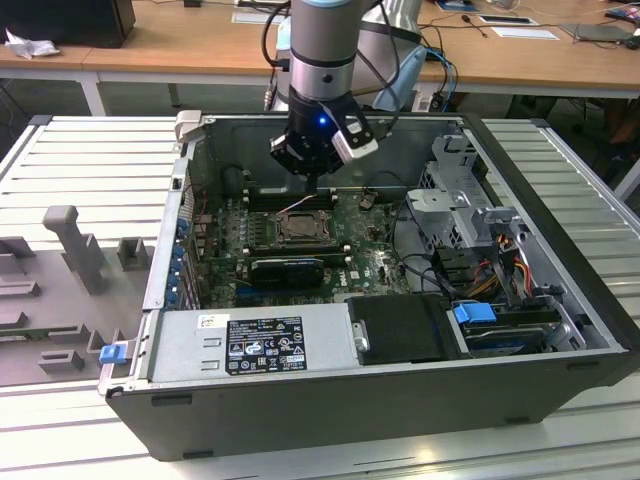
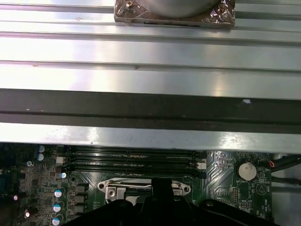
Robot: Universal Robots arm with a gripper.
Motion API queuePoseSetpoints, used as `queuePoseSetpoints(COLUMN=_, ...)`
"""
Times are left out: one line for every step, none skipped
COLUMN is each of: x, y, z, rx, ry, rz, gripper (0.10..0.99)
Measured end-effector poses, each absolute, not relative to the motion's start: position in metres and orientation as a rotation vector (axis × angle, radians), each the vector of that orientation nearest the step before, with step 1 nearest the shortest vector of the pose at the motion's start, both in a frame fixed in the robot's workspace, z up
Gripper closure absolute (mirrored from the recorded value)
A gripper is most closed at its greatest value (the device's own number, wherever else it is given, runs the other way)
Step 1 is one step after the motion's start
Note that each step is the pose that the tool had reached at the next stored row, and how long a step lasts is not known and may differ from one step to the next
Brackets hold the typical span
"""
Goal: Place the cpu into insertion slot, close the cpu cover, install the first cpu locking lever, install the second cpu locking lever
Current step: 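Install the first cpu locking lever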
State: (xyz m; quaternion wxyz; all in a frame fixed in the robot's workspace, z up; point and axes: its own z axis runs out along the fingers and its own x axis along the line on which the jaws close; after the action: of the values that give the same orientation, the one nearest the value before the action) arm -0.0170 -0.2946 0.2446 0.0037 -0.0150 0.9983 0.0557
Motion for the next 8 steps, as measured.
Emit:
queuePoseSetpoints(x=-0.0164, y=-0.2945, z=0.2445, rx=-0.047, ry=3.129, rz=0.176, gripper=0.980)
queuePoseSetpoints(x=-0.0158, y=-0.2945, z=0.2443, rx=-0.047, ry=3.129, rz=0.179, gripper=0.980)
queuePoseSetpoints(x=-0.0156, y=-0.2946, z=0.2421, rx=-0.048, ry=3.129, rz=0.181, gripper=0.980)
queuePoseSetpoints(x=-0.0162, y=-0.2948, z=0.2410, rx=-0.049, ry=3.128, rz=0.181, gripper=0.980)
queuePoseSetpoints(x=-0.0175, y=-0.2949, z=0.2408, rx=-0.049, ry=3.129, rz=0.181, gripper=0.980)
queuePoseSetpoints(x=-0.0197, y=-0.2949, z=0.2406, rx=-0.050, ry=3.129, rz=0.181, gripper=0.980)
queuePoseSetpoints(x=-0.0222, y=-0.2949, z=0.2405, rx=-0.050, ry=3.128, rz=0.181, gripper=0.980)
queuePoseSetpoints(x=-0.0242, y=-0.2949, z=0.2405, rx=-0.050, ry=3.128, rz=0.181, gripper=0.980)
